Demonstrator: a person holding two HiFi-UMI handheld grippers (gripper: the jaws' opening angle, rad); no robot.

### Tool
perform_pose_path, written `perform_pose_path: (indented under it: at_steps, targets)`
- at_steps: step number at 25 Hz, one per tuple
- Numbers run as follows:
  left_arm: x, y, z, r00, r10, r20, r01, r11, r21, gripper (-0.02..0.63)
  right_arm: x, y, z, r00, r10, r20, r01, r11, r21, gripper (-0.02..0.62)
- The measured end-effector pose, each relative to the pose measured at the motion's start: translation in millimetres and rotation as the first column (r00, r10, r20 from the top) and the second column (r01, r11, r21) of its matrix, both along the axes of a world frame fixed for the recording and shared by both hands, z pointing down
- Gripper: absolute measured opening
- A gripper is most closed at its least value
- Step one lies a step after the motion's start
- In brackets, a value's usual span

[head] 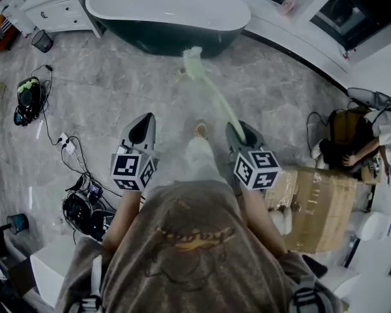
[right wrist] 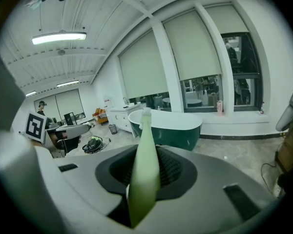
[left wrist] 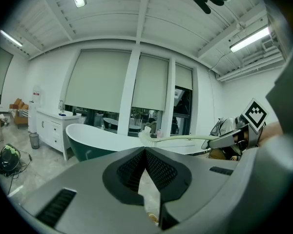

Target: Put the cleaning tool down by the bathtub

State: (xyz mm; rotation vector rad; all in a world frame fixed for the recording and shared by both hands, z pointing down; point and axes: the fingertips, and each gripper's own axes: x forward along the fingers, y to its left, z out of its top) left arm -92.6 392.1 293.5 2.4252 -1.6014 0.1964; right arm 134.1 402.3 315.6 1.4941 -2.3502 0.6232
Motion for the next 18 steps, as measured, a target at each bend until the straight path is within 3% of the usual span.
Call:
perform_pose_path:
  at_steps: [18]
  targets:
    - [25.9,-200.7,-2.2,1.0,-0.021,-0.012,0.02,0.999,-0.031,0.0,16.5,-205.5,-2.4,0.998,-0.057,-0.008,0.057,0.998,-0.01,0.097]
